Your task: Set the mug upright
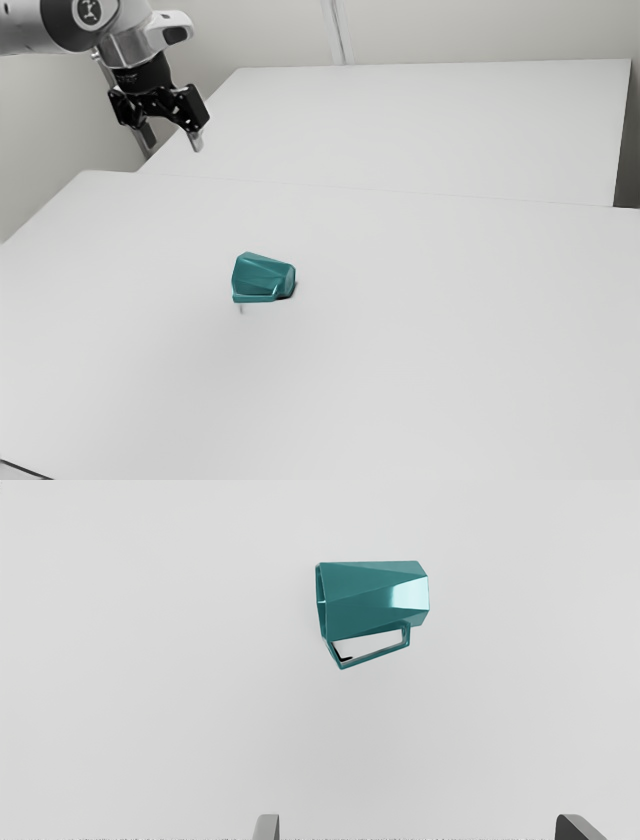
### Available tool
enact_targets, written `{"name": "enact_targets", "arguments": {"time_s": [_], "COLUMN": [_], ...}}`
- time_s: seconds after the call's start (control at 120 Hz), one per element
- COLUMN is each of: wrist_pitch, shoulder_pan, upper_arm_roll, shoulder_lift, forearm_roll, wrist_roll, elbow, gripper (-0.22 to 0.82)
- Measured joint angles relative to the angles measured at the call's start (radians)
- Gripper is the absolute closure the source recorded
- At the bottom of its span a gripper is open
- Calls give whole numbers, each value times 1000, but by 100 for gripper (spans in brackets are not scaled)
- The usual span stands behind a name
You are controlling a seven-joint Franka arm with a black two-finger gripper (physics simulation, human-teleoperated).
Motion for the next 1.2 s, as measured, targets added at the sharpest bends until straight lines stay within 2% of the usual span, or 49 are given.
{"name": "enact_targets", "arguments": {"time_s": [0.2,0.317,0.5,0.742,0.967,1.2], "wrist_pitch": [-8,27,140,347,499,567], "shoulder_pan": [-31,-75,-22,50,122,165], "upper_arm_roll": [16,78,152,170,198,210], "shoulder_lift": [-19,-54,-108,-178,-177,-115], "forearm_roll": [3,-22,-122,-293,-546,-765], "wrist_roll": [-7,5,53,158,336,537], "elbow": [-25,-111,-257,-494,-646,-706], "gripper": [0,0,0,0,0,0]}}
